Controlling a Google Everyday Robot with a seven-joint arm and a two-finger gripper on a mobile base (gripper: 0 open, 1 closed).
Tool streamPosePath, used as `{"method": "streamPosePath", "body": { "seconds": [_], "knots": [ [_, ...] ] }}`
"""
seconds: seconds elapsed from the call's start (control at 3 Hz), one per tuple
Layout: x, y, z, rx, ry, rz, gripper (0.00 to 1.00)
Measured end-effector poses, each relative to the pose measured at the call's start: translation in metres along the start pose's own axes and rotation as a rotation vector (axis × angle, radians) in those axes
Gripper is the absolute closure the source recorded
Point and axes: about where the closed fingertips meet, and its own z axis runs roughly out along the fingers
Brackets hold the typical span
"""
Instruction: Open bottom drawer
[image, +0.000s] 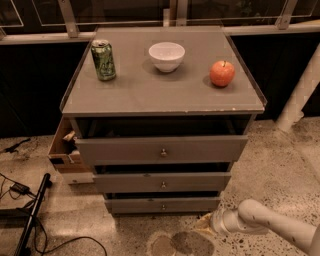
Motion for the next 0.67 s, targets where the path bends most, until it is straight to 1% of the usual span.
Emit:
{"method": "streamPosePath", "body": {
  "seconds": [0.33, 0.67],
  "knots": [
    [0.0, 0.0, 0.0, 0.0, 0.0, -0.001, 0.6],
    [0.012, 0.002, 0.002, 0.027, 0.012, -0.031, 0.36]
  ]
}}
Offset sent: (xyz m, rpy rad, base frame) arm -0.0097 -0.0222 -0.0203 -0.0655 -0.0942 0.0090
